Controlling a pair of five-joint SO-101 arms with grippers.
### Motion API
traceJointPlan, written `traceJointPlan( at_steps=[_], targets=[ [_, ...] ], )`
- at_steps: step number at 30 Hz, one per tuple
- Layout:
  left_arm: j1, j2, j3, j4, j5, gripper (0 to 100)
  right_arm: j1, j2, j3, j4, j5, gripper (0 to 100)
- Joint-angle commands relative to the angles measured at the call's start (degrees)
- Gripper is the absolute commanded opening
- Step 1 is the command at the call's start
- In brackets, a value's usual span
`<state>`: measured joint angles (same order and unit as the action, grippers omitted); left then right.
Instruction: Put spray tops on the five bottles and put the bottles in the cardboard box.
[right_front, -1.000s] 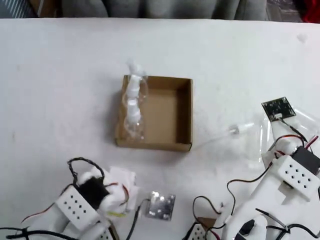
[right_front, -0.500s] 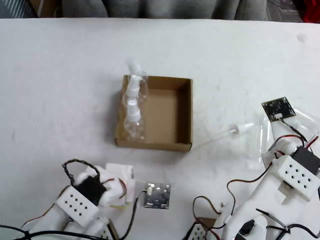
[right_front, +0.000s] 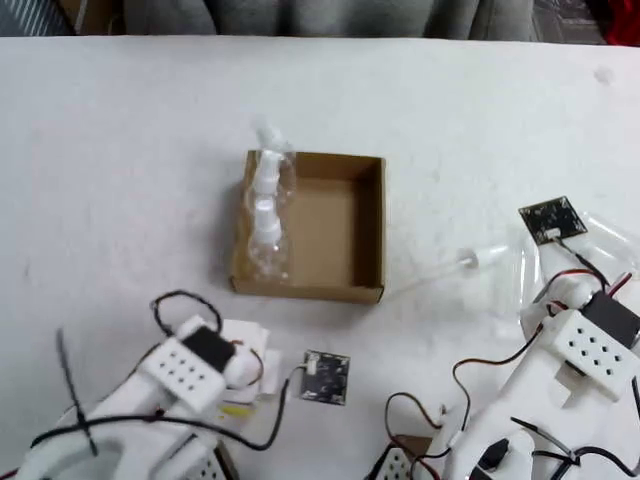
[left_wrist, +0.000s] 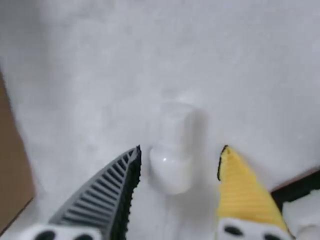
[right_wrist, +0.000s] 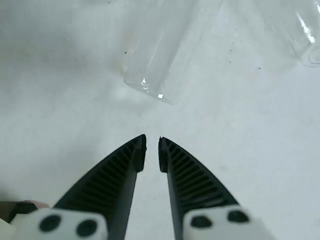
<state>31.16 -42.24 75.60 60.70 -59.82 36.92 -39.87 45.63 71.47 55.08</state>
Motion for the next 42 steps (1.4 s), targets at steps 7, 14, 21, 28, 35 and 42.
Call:
traceJointPlan(
  at_steps=[7,14,21,28,35,42],
  targets=[
    [4.7,0.04,-2.2,1.41,-0.18,2,-0.4,-1.45,-2.2,1.19,0.18,1.9],
    [4.18,-9.45,-2.9,12.31,5.98,2,0.84,-1.45,-2.2,1.19,0.44,1.9],
    [-9.36,-27.03,-5.89,20.84,16.53,2,0.22,-1.36,-4.13,5.76,-0.26,1.9],
    [-38.73,-41.27,-1.23,17.58,16.88,2,-5.05,-1.01,-11.08,12.26,-14.33,2.2],
    [-56.48,-44.53,8.62,7.03,17.76,2,-17.45,-0.84,-11.52,13.32,-34.02,2.4],
    [-61.49,-44.53,8.88,5.01,27.43,2,-28.0,-0.75,-11.43,10.15,-47.3,2.4]
  ],
)
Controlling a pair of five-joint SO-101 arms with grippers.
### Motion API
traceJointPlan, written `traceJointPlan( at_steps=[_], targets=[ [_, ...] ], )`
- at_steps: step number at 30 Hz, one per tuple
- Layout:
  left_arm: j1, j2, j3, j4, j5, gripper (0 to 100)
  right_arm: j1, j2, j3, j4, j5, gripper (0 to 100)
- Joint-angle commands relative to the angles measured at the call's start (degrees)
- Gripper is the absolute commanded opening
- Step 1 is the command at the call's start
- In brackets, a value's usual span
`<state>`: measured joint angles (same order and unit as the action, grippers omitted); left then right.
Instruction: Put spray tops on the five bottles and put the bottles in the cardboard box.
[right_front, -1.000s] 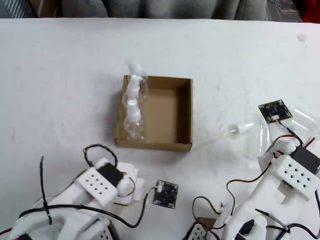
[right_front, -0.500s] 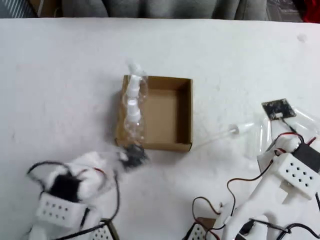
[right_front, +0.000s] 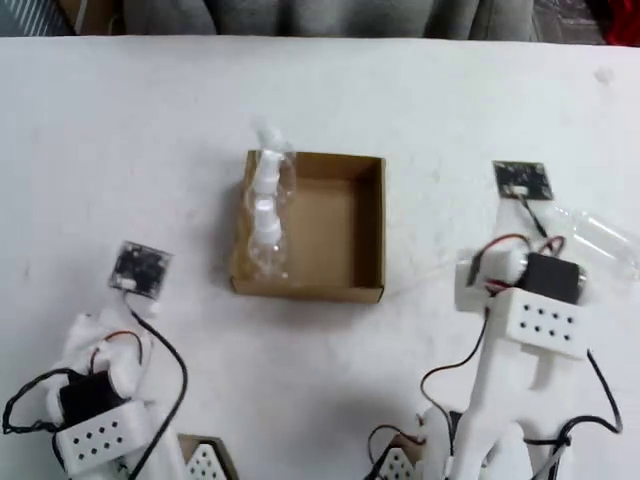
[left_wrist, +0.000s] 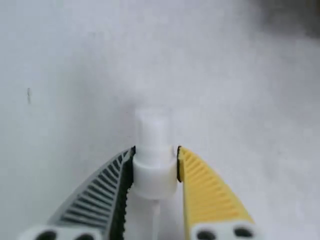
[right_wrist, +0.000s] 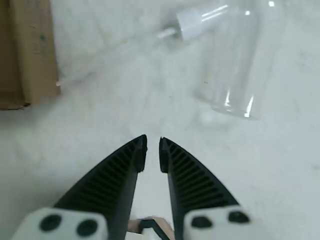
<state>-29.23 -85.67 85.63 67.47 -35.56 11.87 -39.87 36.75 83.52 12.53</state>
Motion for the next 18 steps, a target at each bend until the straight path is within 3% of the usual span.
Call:
traceJointPlan(
  at_steps=[1,11,18],
  targets=[
    [-1.1,-1.1,-1.14,-1.76,3.52,2,-3.56,-0.4,-2.37,-2.86,-5.8,2.5],
    [-1.01,-1.1,-0.88,-1.76,3.52,2,-5.32,21.85,-2.73,-18.15,-14.24,2.0],
    [-0.92,6.37,-2.02,-5.63,3.6,2,-5.76,27.47,-6.24,-19.21,-20.84,2.2]
  ],
)
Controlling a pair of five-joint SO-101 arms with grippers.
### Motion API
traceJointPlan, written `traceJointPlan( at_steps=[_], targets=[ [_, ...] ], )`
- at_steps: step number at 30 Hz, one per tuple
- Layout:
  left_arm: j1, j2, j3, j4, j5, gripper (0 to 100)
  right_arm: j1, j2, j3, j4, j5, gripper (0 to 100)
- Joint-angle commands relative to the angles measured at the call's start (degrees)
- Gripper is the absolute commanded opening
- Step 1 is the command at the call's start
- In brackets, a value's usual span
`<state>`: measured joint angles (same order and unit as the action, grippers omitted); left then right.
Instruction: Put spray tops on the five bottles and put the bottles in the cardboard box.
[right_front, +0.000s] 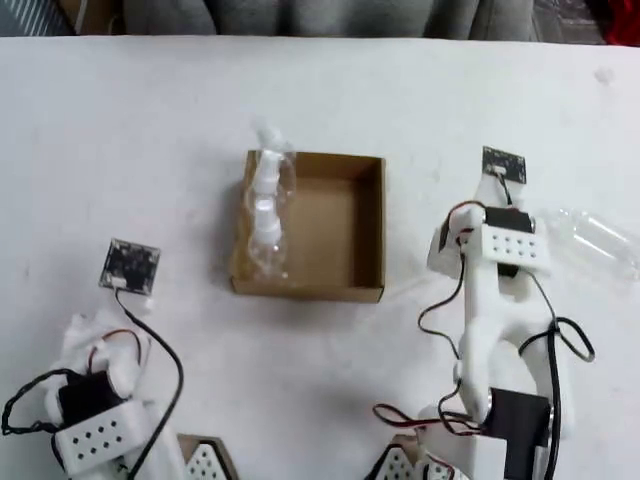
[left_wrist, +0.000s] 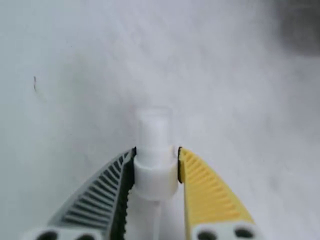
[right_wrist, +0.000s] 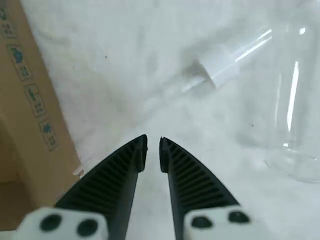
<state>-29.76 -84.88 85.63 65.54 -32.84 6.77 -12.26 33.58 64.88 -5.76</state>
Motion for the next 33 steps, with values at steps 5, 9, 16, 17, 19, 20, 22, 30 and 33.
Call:
traceJointPlan(
  at_steps=[5,9,16,17,19,20,22,30,33],
  targets=[
    [-0.4,21.49,-6.59,-9.85,0.88,2,-5.14,-1.98,-0.44,0.22,-4.22,2.0],
    [-0.48,30.81,-10.02,-10.81,0.79,2,-2.33,-4.97,3.25,-1.36,-4.48,2.2],
    [2.77,33.19,-10.9,-10.55,0.79,2,6.64,-7.16,3.25,-9.45,-12.22,3.8],
    [2.86,33.19,-10.9,-10.55,0.79,2,7.25,-7.08,3.25,-10.07,-13.89,5.8],
    [2.77,33.19,-10.9,-10.46,0.79,2,8.31,-7.08,3.25,-10.86,-16.44,11.1],
    [2.68,33.19,-10.9,-10.46,0.79,2,9.01,-7.08,3.25,-10.77,-17.93,13.5],
    [2.68,33.19,-10.9,-10.37,0.79,2,10.15,-7.08,3.25,-10.86,-21.1,17.2],
    [2.68,33.19,-10.9,-10.29,0.79,2,8.22,-1.01,4.31,-19.3,-27.43,18.7],
    [2.68,33.19,-10.9,-10.29,0.79,2,8.13,2.95,1.76,-20.18,-29.36,18.7]
  ],
)
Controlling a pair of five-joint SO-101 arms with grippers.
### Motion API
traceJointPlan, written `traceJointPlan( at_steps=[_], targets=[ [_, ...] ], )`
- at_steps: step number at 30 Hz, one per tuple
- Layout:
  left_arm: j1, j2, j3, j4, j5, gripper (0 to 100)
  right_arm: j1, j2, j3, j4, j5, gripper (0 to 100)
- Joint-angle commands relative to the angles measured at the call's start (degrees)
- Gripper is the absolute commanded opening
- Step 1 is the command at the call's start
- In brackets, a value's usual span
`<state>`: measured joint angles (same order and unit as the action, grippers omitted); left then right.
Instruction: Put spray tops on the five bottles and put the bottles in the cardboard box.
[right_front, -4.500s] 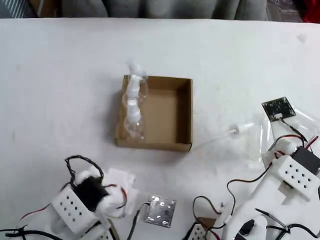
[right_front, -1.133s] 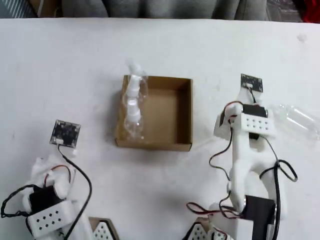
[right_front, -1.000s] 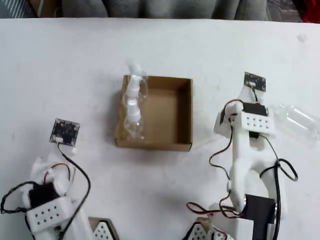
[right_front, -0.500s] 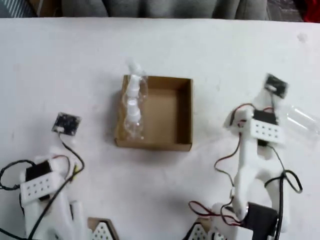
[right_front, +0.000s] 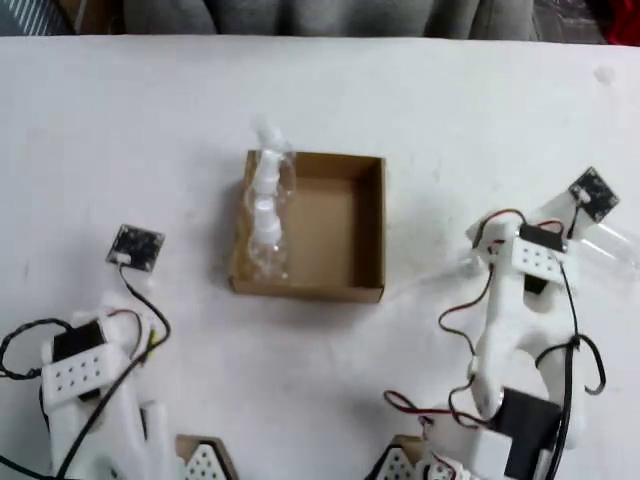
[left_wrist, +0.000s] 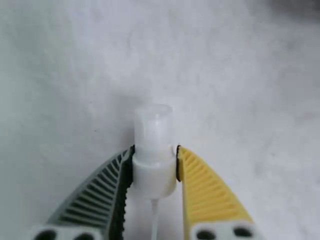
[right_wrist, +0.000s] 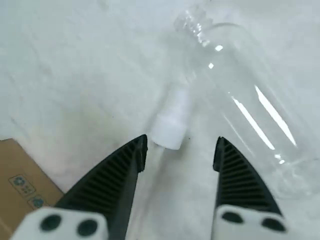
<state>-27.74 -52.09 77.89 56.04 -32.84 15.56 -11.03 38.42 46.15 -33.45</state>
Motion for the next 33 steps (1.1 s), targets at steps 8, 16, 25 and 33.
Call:
traceJointPlan(
  at_steps=[8,16,25,33],
  targets=[
    [0.66,0.4,-3.08,0.0,0.53,2,0.31,12.79,-10.02,-1.36,-3.08,18.8],
    [0.66,0.4,-3.08,-0.18,0.7,2,-0.57,26.33,-22.51,5.32,-2.64,18.3],
    [0.66,0.4,-3.34,-1.67,6.68,2,-1.36,34.86,-34.46,16.84,8.26,1.6],
    [0.66,0.4,-3.16,-2.81,12.22,25,-1.89,35.82,-37.01,21.14,7.82,1.6]
  ],
)
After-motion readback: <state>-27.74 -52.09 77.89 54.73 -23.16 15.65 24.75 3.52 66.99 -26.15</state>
